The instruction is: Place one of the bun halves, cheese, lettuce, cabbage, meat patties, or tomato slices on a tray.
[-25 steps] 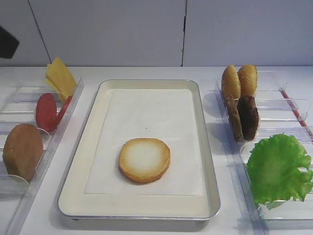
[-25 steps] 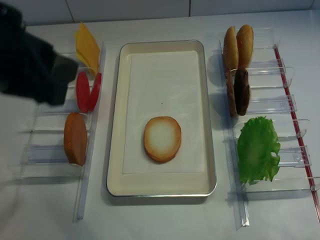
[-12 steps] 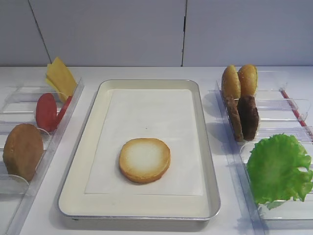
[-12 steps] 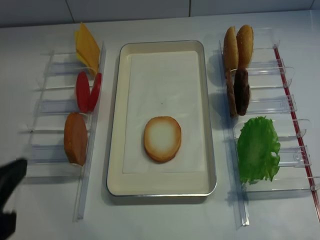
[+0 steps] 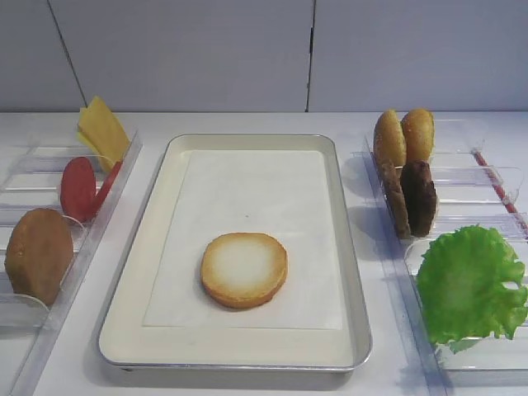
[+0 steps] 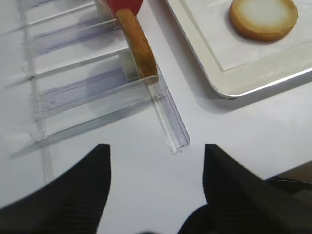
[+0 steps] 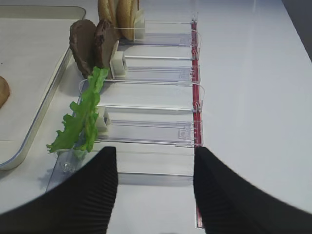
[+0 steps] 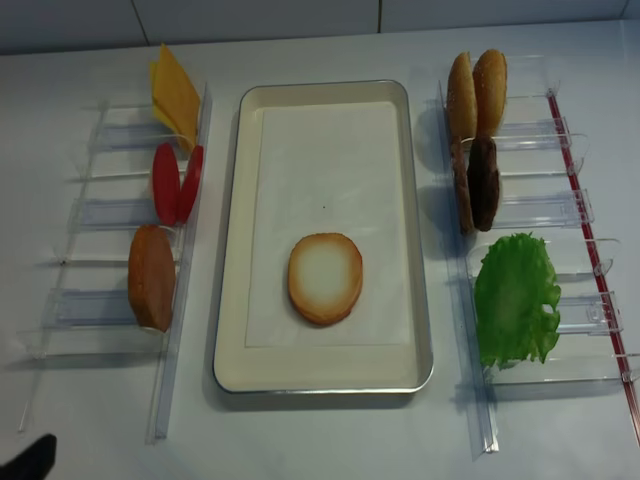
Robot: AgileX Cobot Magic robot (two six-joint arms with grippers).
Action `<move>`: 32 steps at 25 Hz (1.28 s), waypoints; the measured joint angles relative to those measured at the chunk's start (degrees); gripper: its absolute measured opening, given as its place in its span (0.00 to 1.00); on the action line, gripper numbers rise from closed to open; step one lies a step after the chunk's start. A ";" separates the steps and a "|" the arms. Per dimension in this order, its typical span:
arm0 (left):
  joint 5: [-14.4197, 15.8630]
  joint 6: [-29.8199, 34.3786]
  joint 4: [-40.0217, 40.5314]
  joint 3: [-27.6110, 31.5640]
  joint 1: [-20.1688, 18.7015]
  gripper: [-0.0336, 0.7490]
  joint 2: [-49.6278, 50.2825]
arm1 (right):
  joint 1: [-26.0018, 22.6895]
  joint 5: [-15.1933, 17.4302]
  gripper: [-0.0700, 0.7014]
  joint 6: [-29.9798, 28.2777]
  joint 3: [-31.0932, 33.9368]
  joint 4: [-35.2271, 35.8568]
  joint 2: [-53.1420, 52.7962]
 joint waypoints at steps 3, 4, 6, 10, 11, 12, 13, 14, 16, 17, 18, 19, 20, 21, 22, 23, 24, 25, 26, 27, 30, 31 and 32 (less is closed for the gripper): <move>0.09 -0.71 -0.12 3.18 0.00 0.58 -3.36 | 0.00 0.00 0.61 0.00 0.00 0.00 0.00; 0.09 -0.95 -0.12 4.14 0.00 0.58 -4.24 | 0.00 0.00 0.61 0.00 0.00 0.00 0.00; 0.24 -1.35 -0.12 4.95 0.00 0.59 -5.92 | 0.00 0.00 0.61 0.00 0.00 0.00 0.00; -2.05 -4.98 -0.12 6.71 0.00 0.59 -8.49 | 0.00 0.00 0.61 0.00 0.00 0.00 0.00; -2.29 -5.25 -0.12 6.84 0.00 0.59 -8.84 | 0.00 0.00 0.61 0.00 0.00 0.00 0.00; -2.27 -5.53 -0.12 6.84 0.00 0.59 -9.08 | 0.00 0.00 0.61 0.00 0.00 0.00 0.00; -2.45 -5.51 -0.12 6.84 0.00 0.59 -9.11 | 0.00 0.00 0.61 0.00 0.00 0.00 0.00; -2.66 -5.51 -0.12 6.84 0.00 0.59 -9.11 | 0.00 0.00 0.61 0.00 0.00 0.00 0.00; -2.66 -5.73 -0.12 6.84 0.00 0.59 -9.11 | 0.00 0.00 0.61 0.00 0.00 0.00 0.00; -2.79 -5.73 -0.12 6.84 0.00 0.58 -9.11 | 0.00 0.00 0.61 0.00 0.00 0.00 0.00; -2.79 -5.73 -0.12 6.84 0.00 0.58 -9.11 | 0.00 0.00 0.61 0.00 0.00 0.00 0.00; -2.79 -5.73 -0.12 6.84 0.00 0.58 -9.11 | 0.00 0.00 0.61 0.00 0.00 0.00 0.00; -2.79 -5.38 -0.12 6.84 0.00 0.58 -9.11 | 0.00 0.00 0.61 0.00 0.00 0.00 0.00; -2.79 -4.89 -0.26 6.84 0.00 0.58 -9.11 | 0.00 0.00 0.61 0.00 0.00 0.00 0.00; -2.79 -4.10 -0.50 6.84 0.00 0.58 -9.11 | 0.00 0.00 0.61 0.00 0.00 0.00 0.00; -2.79 -3.35 -0.78 6.84 0.00 0.58 -9.11 | 0.00 0.00 0.61 0.00 0.00 0.00 0.00; -2.88 -3.10 -1.04 6.84 0.00 0.58 -9.11 | 0.00 0.00 0.61 0.00 0.00 0.00 0.00; -2.88 -2.86 -1.30 6.84 0.00 0.58 -9.11 | 0.00 0.00 0.61 0.00 0.00 0.00 0.00; -2.90 -2.73 -1.44 6.84 0.00 0.58 -9.11 | 0.00 0.00 0.61 0.00 0.00 0.00 0.00; -3.00 -2.51 -1.53 6.84 0.00 0.58 -9.11 | 0.00 0.00 0.61 0.00 0.00 0.00 0.00; -3.00 -2.29 -1.53 6.84 0.00 0.58 -9.11 | 0.00 0.00 0.61 0.00 0.00 0.00 0.00; -3.00 -2.29 -1.53 6.84 0.00 0.58 -9.11 | 0.00 0.00 0.61 0.00 0.00 0.00 0.00; -3.00 -2.29 -1.53 6.84 0.00 0.58 -9.11 | 0.00 0.00 0.61 0.00 0.00 0.00 0.00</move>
